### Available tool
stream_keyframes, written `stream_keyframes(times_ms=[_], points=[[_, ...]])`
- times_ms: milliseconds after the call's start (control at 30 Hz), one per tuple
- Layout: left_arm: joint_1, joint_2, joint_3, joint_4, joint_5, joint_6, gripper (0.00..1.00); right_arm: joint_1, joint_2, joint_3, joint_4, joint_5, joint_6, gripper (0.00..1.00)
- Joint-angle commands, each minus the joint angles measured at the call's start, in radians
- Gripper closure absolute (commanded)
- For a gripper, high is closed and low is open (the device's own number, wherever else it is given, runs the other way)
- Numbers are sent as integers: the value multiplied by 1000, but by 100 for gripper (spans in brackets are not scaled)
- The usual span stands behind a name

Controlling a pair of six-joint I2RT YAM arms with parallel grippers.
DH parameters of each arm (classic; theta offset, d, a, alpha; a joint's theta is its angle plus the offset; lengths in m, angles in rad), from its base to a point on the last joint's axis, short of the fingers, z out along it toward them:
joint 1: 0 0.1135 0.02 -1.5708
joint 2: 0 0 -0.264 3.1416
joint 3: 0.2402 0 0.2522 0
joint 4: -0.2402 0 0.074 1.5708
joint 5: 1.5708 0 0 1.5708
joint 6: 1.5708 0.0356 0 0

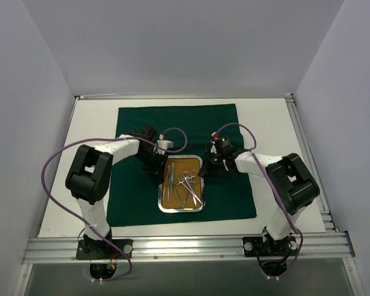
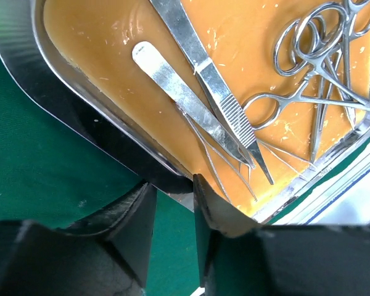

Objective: Open and lay out the surgical kit
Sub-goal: Move the container from the surgical kit.

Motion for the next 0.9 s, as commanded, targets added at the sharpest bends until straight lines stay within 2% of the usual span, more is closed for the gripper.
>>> stream_keyframes(times_ms=[0,100,133,233,267,500,867], points=[[-29,39,10,25,33,13,64,22,1,2,-49,-24,16,89],[-32,47,27,7,62,16,73,29,4,11,-50,-41,28,97],[-30,45,32,1,67,18,79,29,1,12,-53,-46,32,100],[-26,19,41,-16,69,25,89,31,-16,26,-70,-58,48,100],[-23,11,43,-28,70,30,97,31,-23,31,-79,-61,49,100],[8,-36,67,-84,52,47,98,29,-8,98,-96,-114,71,100],[97,-68,113,-144,47,62,98,31,150,304,-141,-159,46,100]])
